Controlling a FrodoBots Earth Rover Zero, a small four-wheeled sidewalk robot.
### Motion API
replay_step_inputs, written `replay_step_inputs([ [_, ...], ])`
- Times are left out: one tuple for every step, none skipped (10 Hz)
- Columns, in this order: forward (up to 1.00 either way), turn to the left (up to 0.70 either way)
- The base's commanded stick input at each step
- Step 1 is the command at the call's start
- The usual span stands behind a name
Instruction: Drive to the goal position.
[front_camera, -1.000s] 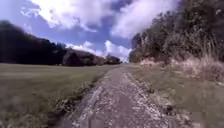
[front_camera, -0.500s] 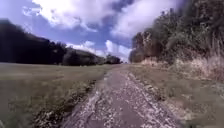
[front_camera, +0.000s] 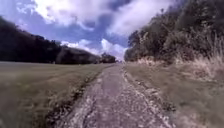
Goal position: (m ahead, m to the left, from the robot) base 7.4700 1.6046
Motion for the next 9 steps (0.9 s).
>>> replay_step_inputs([
  [1.00, 0.00],
  [1.00, 0.00],
  [1.00, 0.00],
  [1.00, 0.00],
  [1.00, 0.00],
  [1.00, 0.00],
  [1.00, 0.00],
  [1.00, 0.00],
  [1.00, 0.00],
])
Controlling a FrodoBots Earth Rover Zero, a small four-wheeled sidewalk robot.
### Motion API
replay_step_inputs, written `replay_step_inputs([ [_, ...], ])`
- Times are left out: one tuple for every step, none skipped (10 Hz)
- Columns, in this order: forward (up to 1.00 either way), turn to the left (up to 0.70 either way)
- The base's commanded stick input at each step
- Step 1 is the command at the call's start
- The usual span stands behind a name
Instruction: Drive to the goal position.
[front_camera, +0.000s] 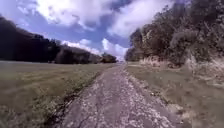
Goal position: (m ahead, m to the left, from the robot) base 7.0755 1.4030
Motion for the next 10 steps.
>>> replay_step_inputs([
  [1.00, 0.00],
  [1.00, 0.00],
  [1.00, 0.00],
  [1.00, 0.00],
  [1.00, 0.00],
  [1.00, 0.00],
  [1.00, 0.00],
  [1.00, 0.00],
  [1.00, 0.00],
  [1.00, 0.00],
])
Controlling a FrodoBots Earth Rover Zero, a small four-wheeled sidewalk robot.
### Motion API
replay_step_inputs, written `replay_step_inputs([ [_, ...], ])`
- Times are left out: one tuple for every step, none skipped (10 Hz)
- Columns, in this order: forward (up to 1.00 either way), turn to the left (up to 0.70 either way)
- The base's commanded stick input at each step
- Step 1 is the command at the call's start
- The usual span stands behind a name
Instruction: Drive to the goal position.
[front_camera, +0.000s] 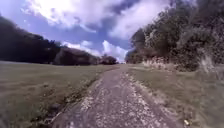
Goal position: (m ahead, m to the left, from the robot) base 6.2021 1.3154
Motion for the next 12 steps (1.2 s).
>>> replay_step_inputs([
  [1.00, 0.00],
  [1.00, 0.00],
  [1.00, 0.00],
  [1.00, 0.00],
  [1.00, 0.00],
  [1.00, 0.00],
  [1.00, 0.00],
  [1.00, 0.00],
  [1.00, 0.00],
  [1.00, 0.00],
  [1.00, 0.00],
  [1.00, 0.00],
])
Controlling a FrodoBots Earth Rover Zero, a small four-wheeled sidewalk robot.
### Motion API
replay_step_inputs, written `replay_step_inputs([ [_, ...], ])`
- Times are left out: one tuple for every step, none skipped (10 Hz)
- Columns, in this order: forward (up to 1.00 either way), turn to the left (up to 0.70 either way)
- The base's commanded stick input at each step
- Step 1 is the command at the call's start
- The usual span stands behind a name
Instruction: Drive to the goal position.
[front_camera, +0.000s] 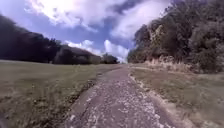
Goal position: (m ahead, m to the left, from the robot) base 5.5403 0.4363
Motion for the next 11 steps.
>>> replay_step_inputs([
  [1.00, 0.00],
  [1.00, 0.00],
  [1.00, 0.00],
  [1.00, 0.00],
  [1.00, 0.00],
  [1.00, 0.00],
  [1.00, -0.01],
  [1.00, -0.02],
  [1.00, -0.04],
  [1.00, -0.04],
  [1.00, -0.04],
])
